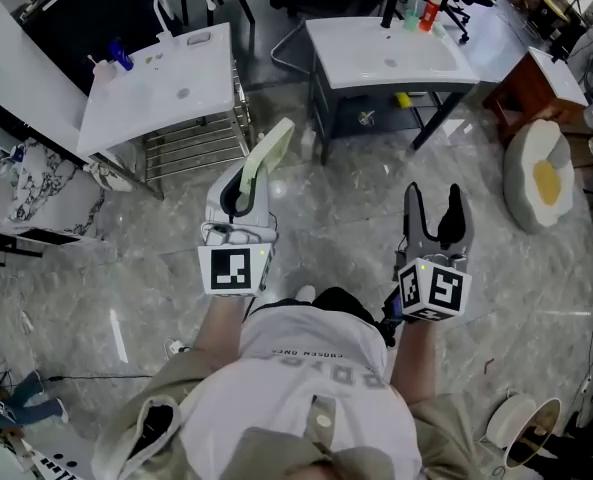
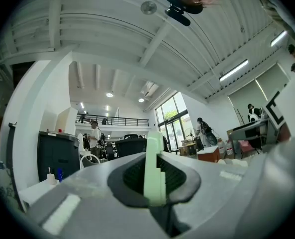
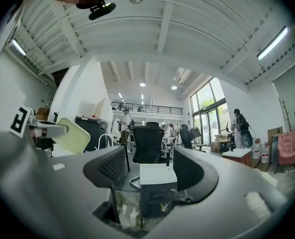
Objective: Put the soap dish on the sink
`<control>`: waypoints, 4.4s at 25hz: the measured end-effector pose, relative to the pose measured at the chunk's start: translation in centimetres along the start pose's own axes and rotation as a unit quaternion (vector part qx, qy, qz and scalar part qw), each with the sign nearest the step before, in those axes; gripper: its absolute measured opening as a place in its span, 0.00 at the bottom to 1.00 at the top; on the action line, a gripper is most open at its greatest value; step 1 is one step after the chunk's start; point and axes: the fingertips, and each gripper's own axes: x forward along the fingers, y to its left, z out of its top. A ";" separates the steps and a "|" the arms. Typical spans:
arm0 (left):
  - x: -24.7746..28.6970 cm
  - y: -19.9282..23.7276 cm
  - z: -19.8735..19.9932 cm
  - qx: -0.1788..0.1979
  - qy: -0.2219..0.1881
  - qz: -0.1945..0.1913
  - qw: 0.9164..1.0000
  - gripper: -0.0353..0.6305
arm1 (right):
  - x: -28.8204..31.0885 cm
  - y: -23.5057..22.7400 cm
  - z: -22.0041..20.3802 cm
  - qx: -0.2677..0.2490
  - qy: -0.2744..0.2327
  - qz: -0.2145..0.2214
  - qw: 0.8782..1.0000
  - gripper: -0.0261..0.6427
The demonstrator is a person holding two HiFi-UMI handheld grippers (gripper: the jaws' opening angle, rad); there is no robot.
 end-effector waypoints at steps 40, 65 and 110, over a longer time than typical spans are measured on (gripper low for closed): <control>25.7 0.8 -2.1 0.027 -0.004 0.054 0.998 0.09 | 27.0 -10.9 -1.4 0.003 -0.007 0.066 0.998 0.48; 32.4 1.5 -6.9 0.018 0.055 0.067 0.996 0.09 | 35.2 -12.2 -6.7 0.027 0.050 0.097 0.994 0.48; 54.7 6.9 -12.6 -0.049 0.078 -0.011 0.996 0.09 | 59.5 -9.1 -10.5 0.019 0.096 0.186 0.978 0.48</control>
